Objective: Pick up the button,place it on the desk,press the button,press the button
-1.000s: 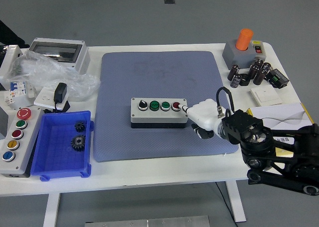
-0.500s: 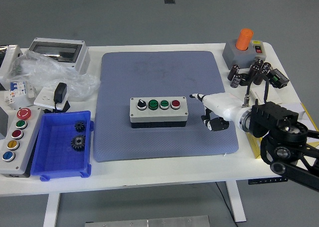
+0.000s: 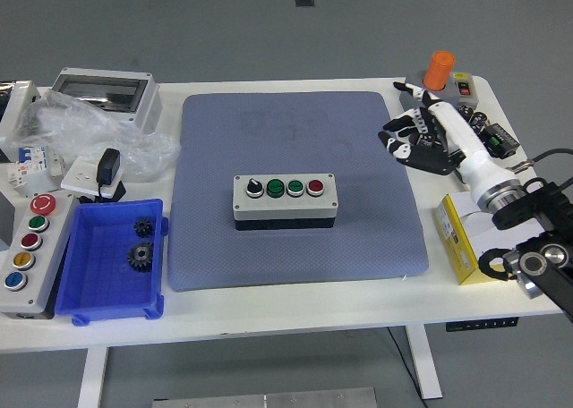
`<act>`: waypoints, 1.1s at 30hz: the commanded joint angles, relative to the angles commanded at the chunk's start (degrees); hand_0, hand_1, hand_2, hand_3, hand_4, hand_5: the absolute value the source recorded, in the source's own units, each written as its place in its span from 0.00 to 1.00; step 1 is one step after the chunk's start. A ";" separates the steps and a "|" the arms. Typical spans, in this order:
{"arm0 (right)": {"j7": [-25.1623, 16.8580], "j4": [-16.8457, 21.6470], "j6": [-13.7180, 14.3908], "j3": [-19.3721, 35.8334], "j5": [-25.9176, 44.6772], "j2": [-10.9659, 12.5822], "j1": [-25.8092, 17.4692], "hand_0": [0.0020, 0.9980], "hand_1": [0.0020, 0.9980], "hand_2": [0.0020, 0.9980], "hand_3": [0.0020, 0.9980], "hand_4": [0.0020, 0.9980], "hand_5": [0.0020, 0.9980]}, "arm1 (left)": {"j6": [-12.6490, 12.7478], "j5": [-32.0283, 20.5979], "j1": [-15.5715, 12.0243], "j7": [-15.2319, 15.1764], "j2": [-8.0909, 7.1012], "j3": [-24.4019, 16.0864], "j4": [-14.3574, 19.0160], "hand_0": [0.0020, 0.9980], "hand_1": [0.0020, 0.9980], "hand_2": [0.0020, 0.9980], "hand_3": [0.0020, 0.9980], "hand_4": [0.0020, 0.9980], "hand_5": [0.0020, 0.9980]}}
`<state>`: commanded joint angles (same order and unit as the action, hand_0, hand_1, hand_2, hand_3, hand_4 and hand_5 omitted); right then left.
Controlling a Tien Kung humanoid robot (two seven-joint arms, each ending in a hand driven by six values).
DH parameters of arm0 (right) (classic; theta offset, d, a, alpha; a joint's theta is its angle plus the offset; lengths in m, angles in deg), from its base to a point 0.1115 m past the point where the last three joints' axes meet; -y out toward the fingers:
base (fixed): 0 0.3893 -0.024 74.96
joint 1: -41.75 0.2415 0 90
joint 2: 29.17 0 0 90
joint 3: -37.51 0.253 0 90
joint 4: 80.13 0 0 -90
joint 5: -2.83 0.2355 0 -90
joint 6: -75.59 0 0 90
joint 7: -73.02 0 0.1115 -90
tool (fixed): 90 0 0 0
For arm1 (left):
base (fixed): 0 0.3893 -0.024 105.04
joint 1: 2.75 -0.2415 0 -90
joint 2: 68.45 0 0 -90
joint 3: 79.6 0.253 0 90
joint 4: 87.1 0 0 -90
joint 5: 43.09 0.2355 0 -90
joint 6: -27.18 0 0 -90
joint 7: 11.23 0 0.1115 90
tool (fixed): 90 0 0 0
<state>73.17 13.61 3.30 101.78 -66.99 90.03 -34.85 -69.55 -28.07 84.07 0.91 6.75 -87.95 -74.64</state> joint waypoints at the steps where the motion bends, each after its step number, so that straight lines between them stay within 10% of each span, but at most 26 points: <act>1: -2.00 -0.76 0.98 1.66 2.04 -0.22 -0.24 0.71 0.67 0.70 0.81 0.90 0.46 | 0.03 0.03 0.12 -0.02 -0.03 0.08 0.01 0.66 0.70 0.66 0.67 0.85 0.53; 10: -14.49 -3.26 3.52 8.72 15.14 -0.46 -0.55 0.75 0.70 0.72 0.78 1.00 0.70 | 0.31 0.15 0.38 -0.05 -0.06 0.83 0.11 0.66 0.70 0.66 0.67 0.85 0.52; 33: -22.22 -8.20 5.19 5.64 28.26 -2.41 0.54 0.74 0.69 0.72 0.74 1.00 0.70 | 0.04 -0.44 0.27 0.46 -1.95 2.80 0.05 0.66 0.69 0.66 0.67 0.85 0.52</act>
<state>50.95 5.41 8.49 107.42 -38.73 87.62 -34.31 -69.52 -28.50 84.34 1.38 4.80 -85.15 -74.59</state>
